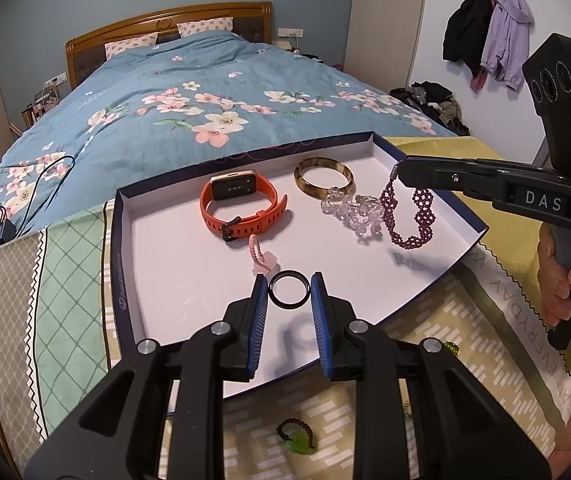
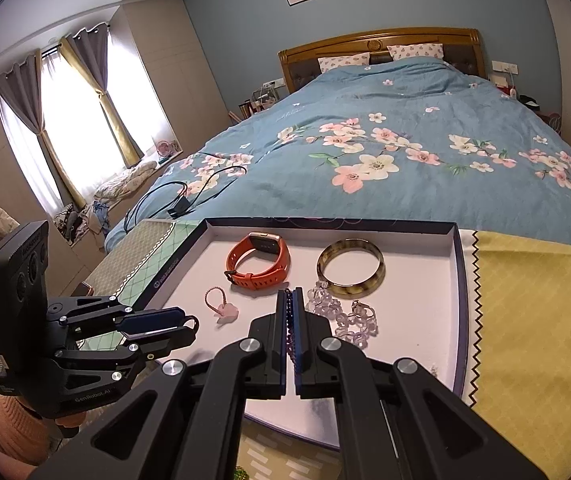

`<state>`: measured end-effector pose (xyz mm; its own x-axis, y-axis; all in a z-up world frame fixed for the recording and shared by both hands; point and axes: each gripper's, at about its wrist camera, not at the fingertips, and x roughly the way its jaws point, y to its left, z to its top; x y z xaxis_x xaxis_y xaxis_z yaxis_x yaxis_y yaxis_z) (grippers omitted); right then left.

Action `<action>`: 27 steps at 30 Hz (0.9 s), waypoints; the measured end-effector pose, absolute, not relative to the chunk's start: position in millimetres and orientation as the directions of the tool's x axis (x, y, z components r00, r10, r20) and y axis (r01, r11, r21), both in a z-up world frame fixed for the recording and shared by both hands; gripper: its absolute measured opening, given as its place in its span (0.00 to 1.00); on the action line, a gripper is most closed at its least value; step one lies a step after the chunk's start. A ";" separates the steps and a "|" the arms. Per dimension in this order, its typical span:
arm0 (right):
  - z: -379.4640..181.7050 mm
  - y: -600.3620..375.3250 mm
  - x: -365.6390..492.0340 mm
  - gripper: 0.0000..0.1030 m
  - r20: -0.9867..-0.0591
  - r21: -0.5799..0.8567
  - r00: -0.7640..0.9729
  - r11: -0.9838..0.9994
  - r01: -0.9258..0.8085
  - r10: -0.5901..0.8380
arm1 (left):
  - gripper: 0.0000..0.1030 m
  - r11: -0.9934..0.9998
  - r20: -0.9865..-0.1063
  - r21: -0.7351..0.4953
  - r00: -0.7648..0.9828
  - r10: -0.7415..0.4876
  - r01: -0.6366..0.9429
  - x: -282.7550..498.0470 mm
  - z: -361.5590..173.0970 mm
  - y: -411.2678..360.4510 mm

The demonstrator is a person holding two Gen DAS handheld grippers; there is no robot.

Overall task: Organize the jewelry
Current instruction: 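Lower the black ring into the box with the left tool while the right tool drops the necklace there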

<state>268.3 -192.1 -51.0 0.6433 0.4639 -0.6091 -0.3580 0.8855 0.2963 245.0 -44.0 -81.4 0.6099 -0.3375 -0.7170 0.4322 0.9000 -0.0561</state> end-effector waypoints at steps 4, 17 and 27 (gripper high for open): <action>-54.1 -191.5 270.3 0.01 -0.612 0.306 0.635 0.882 -0.358 0.471 | 0.22 0.897 -0.727 -0.053 0.599 -0.336 0.438 247.5 -86.2 -46.8; -60.9 -190.2 279.7 0.01 -0.621 0.327 0.620 0.877 -0.352 0.480 | 0.22 0.903 -0.765 -0.061 0.562 -0.316 0.425 267.3 -101.6 -52.8; -68.4 -196.8 290.0 0.01 -0.624 0.361 0.613 0.875 -0.323 0.484 | 0.22 0.913 -0.778 -0.060 0.554 -0.296 0.404 284.6 -107.1 -54.9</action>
<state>290.0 -196.8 -68.4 0.6132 0.4841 -0.6243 -0.3232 0.8748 0.3608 284.6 -54.9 -107.1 0.5544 -0.2964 -0.7777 0.4040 0.9128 -0.0600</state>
